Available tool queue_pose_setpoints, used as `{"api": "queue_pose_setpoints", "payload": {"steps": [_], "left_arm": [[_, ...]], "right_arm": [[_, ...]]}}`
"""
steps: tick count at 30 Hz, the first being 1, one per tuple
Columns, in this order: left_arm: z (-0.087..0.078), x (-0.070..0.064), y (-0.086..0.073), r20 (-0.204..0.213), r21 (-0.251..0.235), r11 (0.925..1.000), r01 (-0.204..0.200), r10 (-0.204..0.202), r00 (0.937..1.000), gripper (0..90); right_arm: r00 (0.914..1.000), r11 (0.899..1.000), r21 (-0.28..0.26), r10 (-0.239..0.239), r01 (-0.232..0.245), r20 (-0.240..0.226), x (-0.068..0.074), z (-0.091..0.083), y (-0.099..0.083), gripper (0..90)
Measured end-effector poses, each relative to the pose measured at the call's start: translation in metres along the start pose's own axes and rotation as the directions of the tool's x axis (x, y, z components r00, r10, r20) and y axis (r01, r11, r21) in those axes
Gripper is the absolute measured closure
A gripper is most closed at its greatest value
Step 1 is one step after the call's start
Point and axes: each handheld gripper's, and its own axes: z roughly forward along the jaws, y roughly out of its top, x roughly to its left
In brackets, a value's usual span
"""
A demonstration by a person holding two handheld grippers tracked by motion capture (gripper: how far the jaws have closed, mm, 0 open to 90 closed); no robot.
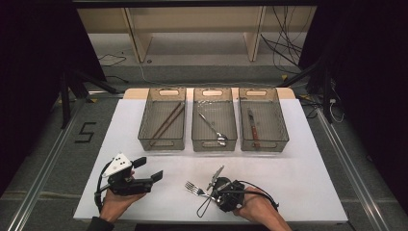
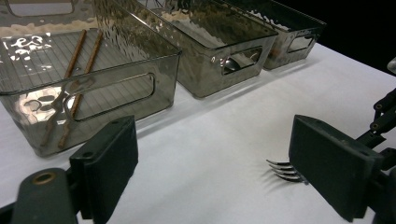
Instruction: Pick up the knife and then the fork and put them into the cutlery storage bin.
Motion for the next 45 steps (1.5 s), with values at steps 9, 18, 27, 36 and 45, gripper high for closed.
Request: {"api": "queue_pose_setpoints", "payload": {"steps": [9, 18, 27, 36, 45], "left_arm": [[0.0, 0.001, 0.0, 0.0, 0.0, 1.0, 0.002, -0.002, 1.0, 15.4], [0.0, 0.001, 0.0, -0.002, 0.0, 1.0, 0.005, -0.005, 1.0, 15.4], [0.0, 0.001, -0.001, -0.006, -0.007, 0.9999, 0.009, -0.01, 0.9999, 15.4], [0.0, 0.002, -0.001, -0.011, -0.008, 0.9999, 0.013, -0.013, 0.9998, 15.4], [0.0, 0.002, -0.001, -0.011, -0.009, 0.9998, 0.016, -0.016, 0.9998, 15.4]], "right_arm": [[0.9998, 0.999, -0.035, 0.019, -0.019, 0.003, -0.007, -0.009, -0.003, 77.5], [0.995, 0.985, -0.145, 0.099, -0.098, 0.001, -0.024, -0.038, -0.009, 77.5], [0.9808, 0.949, -0.257, 0.193, -0.18, 0.027, -0.056, -0.068, -0.019, 77.5], [0.9542, 0.903, -0.345, 0.294, -0.257, 0.058, -0.092, -0.09, -0.023, 77.6], [0.9292, 0.867, -0.389, 0.364, -0.312, 0.066, -0.119, -0.098, -0.022, 77.5]]}}
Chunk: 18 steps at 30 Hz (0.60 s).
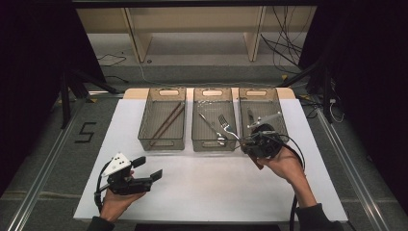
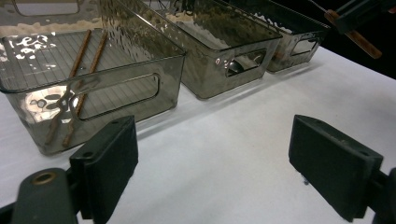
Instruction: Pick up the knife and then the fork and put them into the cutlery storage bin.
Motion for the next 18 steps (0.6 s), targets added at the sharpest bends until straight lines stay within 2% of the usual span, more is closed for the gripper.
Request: {"api": "queue_pose_setpoints", "payload": {"steps": [18], "left_arm": [[-0.001, 0.001, 0.0, -0.001, 0.001, 1.0, 0.0, 0.0, 1.0, 15.4]], "right_arm": [[0.9941, 0.995, -0.051, 0.09, -0.087, 0.061, -0.041, -0.006, 0.018, 77.5]]}}
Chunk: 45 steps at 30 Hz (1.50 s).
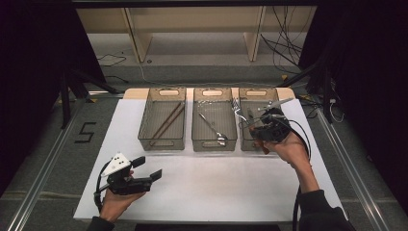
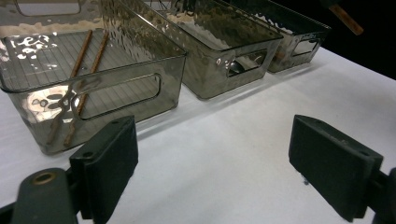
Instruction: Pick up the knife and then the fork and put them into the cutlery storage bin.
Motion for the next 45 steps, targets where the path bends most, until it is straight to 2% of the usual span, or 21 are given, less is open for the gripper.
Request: {"api": "queue_pose_setpoints", "payload": {"steps": [12, 25, 37, 45], "left_arm": [[0.0, 0.0, 0.0, 0.0, -0.001, 1.0, 0.001, -0.001, 1.0, 15.4], [0.0, 0.0, 0.0, 0.0, -0.01, 0.9999, 0.002, -0.002, 1.0, 15.4], [0.0, 0.0, 0.0, 0.0, -0.01, 0.9999, 0.003, -0.003, 1.0, 15.4], [0.0, 0.0, 0.0, 0.0, -0.011, 0.9999, 0.003, -0.003, 1.0, 15.4]], "right_arm": [[0.9983, 0.999, -0.016, 0.049, -0.049, 0.031, -0.018, 0.001, 0.011, 77.5], [0.9926, 0.994, -0.012, 0.109, -0.109, 0.052, -0.035, 0.011, 0.022, 77.4], [0.9787, 0.982, -0.013, 0.187, -0.187, 0.085, -0.055, 0.023, 0.023, 77.4], [0.9694, 0.974, -0.006, 0.224, -0.224, 0.101, -0.062, 0.031, 0.024, 77.4]]}}
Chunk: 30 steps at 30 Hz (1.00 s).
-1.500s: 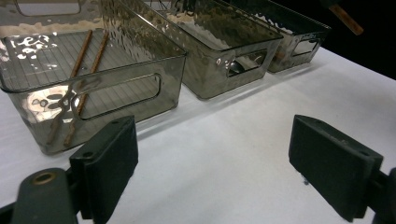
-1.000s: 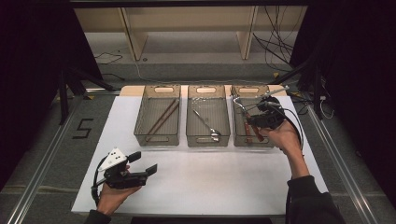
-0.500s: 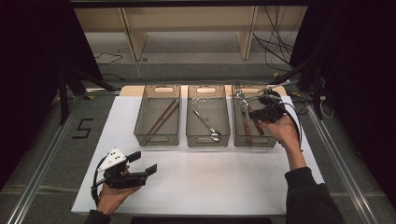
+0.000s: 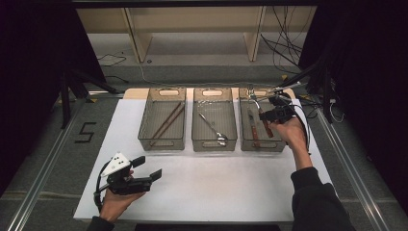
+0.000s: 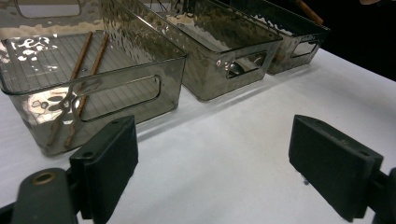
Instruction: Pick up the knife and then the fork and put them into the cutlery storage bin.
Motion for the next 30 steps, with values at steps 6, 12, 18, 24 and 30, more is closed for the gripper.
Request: {"api": "queue_pose_setpoints", "payload": {"steps": [6, 12, 18, 24, 30], "left_arm": [[0.0, 0.0, 0.0, 0.0, 0.0, 1.0, 0.0, 0.0, 1.0, 15.4], [0.0, 0.0, 0.0, 0.001, 0.003, 1.0, -0.002, 0.002, 1.0, 15.4], [0.0, 0.0, 0.0, 0.0, 0.003, 1.0, -0.002, 0.002, 1.0, 15.4], [0.0, 0.0, 0.0, 0.0, 0.002, 1.0, 0.0, 0.0, 1.0, 15.4], [0.0, 0.0, 0.0, 0.001, 0.001, 1.0, -0.001, 0.001, 1.0, 15.4]], "right_arm": [[0.9998, 1.0, 0.011, 0.004, -0.004, 0.018, -0.002, 0.006, 0.001, 77.3], [0.9996, 1.0, 0.02, 0.019, -0.02, 0.022, -0.005, 0.009, 0.001, 77.3], [0.9992, 0.999, 0.029, 0.033, -0.034, 0.024, -0.007, 0.014, 0.001, 77.3], [0.9987, 0.998, 0.042, 0.046, -0.047, 0.023, -0.007, 0.021, -0.001, 77.2], [0.9976, 0.996, 0.056, 0.063, -0.065, 0.028, -0.01, 0.028, -0.005, 77.2]]}}
